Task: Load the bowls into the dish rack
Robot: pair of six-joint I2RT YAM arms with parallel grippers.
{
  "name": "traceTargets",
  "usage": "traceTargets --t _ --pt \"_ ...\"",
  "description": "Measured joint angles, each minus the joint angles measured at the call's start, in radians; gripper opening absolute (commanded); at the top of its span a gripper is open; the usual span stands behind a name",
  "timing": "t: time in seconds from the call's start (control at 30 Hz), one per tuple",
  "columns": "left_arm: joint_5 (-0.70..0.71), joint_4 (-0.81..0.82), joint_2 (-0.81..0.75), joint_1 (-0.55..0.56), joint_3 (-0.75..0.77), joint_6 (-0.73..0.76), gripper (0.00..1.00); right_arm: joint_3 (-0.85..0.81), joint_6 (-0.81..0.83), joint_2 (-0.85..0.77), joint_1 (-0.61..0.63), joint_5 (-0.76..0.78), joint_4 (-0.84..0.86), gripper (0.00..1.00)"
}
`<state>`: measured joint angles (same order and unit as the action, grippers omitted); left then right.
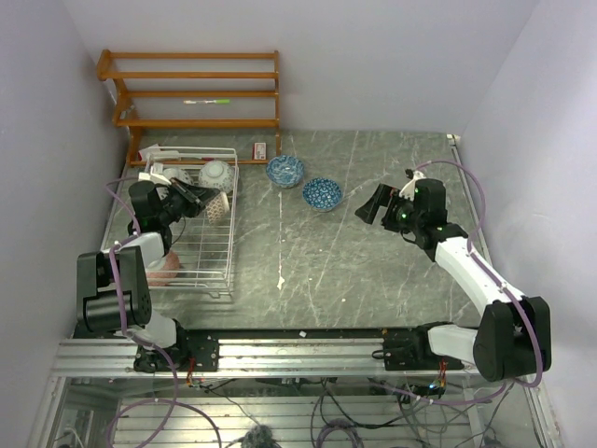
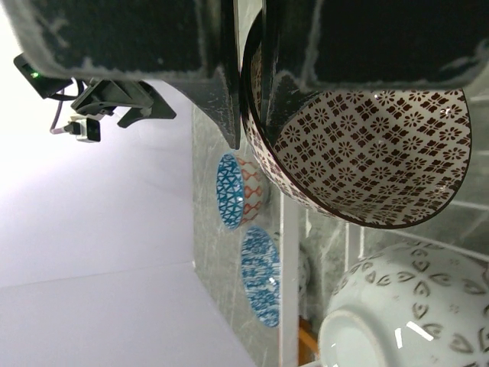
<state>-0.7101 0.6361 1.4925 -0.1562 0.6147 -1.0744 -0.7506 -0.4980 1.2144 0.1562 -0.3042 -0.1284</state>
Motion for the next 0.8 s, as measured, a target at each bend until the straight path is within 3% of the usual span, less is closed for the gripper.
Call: traceTargets --t 0.2,0.37,0.5,0.7,0.8 --pt "0.004 -0.085 0.006 -0.001 0.016 0.046 0.07 0.012 -0.005 0.015 0.000 -0.008 0.015 1.00" --pt "0.001 -0.056 0.033 -0.008 0.022 0.045 0.07 0.018 -0.011 0.022 0.000 -0.019 0.032 1.00" --pt "-0.005 -0.008 0.063 -0.032 0.023 0.038 0.18 0.019 -0.015 0.033 0.000 -0.023 0.044 1.00" --pt "0.002 0.027 0.090 -0.063 0.016 0.038 0.24 0.025 -0.018 0.045 0.000 -0.039 0.056 1.00" --pt "0.002 0.025 0.097 -0.066 0.014 0.047 0.31 0.026 -0.018 0.045 0.000 -0.044 0.058 1.00"
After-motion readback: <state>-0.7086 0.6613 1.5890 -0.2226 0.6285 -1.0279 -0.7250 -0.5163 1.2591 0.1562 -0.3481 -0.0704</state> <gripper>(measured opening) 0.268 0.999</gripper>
